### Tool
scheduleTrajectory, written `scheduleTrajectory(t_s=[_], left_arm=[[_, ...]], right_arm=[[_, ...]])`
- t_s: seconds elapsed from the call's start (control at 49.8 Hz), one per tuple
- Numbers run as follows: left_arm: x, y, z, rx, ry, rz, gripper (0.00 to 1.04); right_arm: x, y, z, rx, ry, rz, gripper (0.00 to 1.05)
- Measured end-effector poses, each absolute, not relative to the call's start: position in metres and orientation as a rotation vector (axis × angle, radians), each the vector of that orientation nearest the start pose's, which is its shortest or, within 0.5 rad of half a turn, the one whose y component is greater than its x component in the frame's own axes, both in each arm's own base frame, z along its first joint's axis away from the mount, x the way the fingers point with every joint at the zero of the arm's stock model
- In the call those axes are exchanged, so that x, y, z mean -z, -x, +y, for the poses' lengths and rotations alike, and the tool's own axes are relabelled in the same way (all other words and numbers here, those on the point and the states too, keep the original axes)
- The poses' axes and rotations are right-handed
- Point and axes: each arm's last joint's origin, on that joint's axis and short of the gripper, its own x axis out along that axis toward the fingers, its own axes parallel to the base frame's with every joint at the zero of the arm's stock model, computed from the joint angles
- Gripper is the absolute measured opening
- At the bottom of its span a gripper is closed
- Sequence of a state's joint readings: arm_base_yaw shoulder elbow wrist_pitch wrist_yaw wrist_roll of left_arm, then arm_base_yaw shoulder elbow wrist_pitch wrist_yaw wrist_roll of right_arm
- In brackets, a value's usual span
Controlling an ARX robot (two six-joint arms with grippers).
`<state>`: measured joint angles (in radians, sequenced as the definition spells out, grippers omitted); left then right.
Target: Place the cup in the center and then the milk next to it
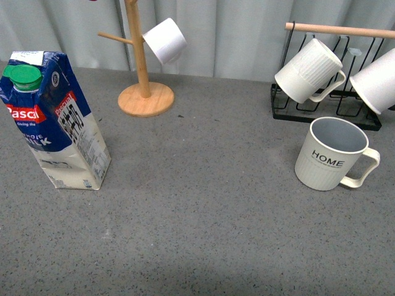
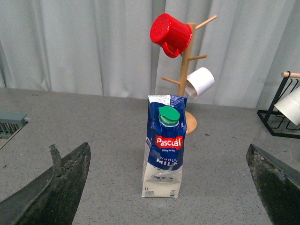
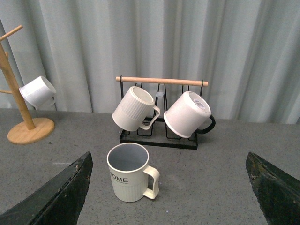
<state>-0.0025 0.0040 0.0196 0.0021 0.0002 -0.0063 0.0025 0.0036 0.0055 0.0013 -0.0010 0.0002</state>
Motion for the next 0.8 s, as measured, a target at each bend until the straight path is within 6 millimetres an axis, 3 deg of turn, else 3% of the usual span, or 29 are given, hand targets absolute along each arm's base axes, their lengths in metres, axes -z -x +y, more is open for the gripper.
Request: scheduleTrajectory(t_s=[0.803], left_arm=[[-0.1701,-0.0967,-0.0002,0.003,0.006,-0.018,0.98]], right_arm=[[-0.1652,-0.0976,0.0003,-0.003,-0.001,-0.003,0.96]])
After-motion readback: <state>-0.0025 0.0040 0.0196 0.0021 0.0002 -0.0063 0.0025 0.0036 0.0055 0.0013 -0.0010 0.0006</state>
